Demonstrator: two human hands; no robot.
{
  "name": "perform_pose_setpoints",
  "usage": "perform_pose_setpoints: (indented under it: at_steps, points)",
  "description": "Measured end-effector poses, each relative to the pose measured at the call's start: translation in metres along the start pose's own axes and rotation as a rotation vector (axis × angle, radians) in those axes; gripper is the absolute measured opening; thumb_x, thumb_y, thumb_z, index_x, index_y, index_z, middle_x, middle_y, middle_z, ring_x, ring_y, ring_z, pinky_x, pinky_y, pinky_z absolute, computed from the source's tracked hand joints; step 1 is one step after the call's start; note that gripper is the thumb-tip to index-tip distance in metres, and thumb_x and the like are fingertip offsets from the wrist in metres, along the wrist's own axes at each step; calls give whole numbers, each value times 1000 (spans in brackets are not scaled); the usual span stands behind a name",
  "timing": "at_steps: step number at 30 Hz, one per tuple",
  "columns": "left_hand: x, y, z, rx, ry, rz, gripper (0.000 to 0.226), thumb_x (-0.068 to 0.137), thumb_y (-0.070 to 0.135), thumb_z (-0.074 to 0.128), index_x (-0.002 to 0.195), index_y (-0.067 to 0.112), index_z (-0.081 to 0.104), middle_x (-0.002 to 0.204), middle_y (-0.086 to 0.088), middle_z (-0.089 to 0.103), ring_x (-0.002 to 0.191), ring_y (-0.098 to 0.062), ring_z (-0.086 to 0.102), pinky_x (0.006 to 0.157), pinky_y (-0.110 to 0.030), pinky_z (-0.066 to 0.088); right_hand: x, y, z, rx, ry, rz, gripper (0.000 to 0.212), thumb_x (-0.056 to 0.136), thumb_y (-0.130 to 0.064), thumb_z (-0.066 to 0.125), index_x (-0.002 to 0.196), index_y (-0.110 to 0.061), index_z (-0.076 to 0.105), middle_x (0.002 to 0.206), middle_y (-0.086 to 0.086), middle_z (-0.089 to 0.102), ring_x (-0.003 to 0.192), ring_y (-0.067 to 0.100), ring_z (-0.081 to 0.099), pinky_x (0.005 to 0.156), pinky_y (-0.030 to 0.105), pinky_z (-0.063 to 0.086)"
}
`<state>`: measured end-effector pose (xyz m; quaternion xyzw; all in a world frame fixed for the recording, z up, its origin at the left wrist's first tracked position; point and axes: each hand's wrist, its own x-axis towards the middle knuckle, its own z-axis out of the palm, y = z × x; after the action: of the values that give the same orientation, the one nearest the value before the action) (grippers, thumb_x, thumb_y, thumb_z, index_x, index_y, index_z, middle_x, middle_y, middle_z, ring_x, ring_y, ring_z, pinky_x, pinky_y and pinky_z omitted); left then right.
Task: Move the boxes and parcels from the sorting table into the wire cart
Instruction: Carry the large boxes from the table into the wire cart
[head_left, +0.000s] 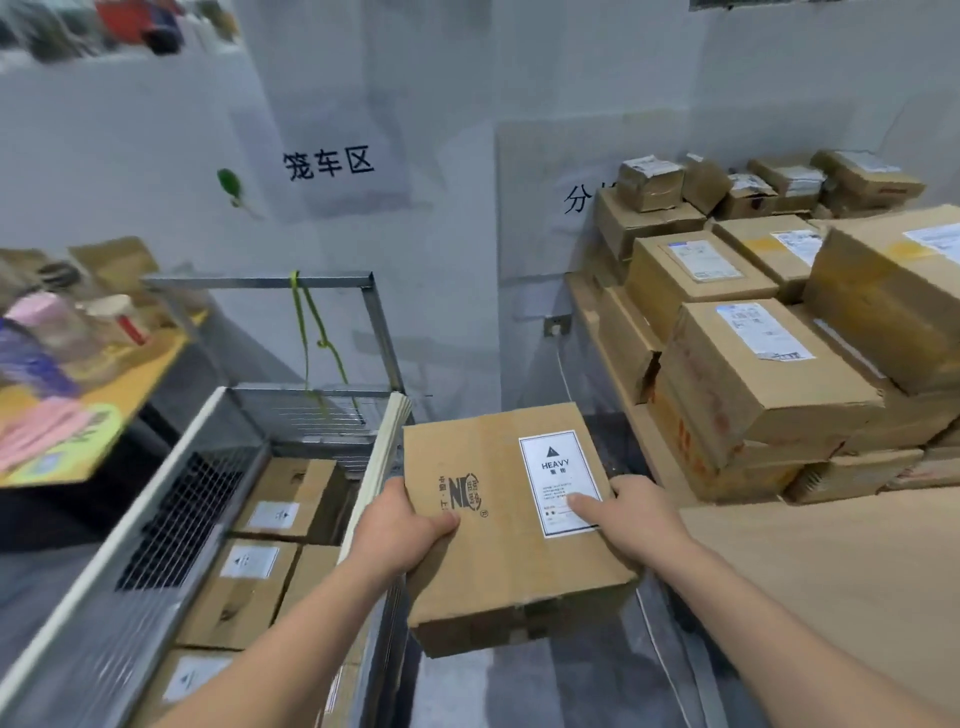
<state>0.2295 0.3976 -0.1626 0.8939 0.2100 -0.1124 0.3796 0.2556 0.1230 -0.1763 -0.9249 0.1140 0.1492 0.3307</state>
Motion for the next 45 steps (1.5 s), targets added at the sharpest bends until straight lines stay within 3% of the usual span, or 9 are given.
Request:
perform_pose_setpoints:
  at_steps: [6,11,16,24,30,35,40,45]
  points:
    - [4,-7,-14,-88,126,-138,55,76,37,85,114,18,51,111,1,65,101,-22,63,88,-42,55,34,-41,-2,-61,-86,-147,34,86,-56,69,95,-24,67,92,-11,66,86,14,65,65,31,49]
    - [9,-12,-14,-170,190,-231,60,66,45,83,113,21,55,107,4,69,94,-17,66,83,-43,58,57,-65,-5,-135,-142,-237,32,83,-53,68,84,-21,69,86,-9,71,83,14,66,70,32,53]
    - [9,-23,-21,-224,250,-295,58,72,41,83,114,21,50,107,5,66,96,-18,65,84,-42,56,74,-94,6,-180,-216,-317,25,80,-48,71,82,-23,67,86,-10,69,83,14,65,69,32,51]
    - [48,-58,-52,-303,283,-354,56,73,24,83,115,20,46,98,11,63,85,-6,59,61,-27,43,112,-161,57,-278,-324,-394,45,63,-56,75,97,-30,61,96,-14,68,88,13,64,73,33,53]
    - [113,-96,-86,-377,278,-398,58,73,22,83,116,20,43,101,7,63,87,-10,61,64,-28,47,149,-227,109,-355,-355,-406,51,65,-48,79,106,-28,55,106,-11,69,94,17,65,82,37,55]
    - [154,-131,-124,-395,296,-427,61,67,24,86,114,23,47,103,7,67,91,-13,65,78,-36,55,175,-285,151,-391,-388,-431,47,71,-42,79,107,-28,53,112,-6,68,99,21,65,82,36,54]
    - [176,-160,-159,-460,356,-456,61,72,20,86,114,26,43,96,17,58,83,-1,56,62,-24,42,195,-339,194,-372,-419,-491,39,74,-41,75,103,-32,52,111,-5,69,99,22,65,83,37,54]
    - [197,-192,-171,-518,412,-546,65,67,18,87,121,21,49,107,7,67,92,-8,63,69,-28,49,226,-384,243,-436,-482,-569,41,77,-47,69,113,-28,60,112,-6,72,98,22,65,78,35,51]
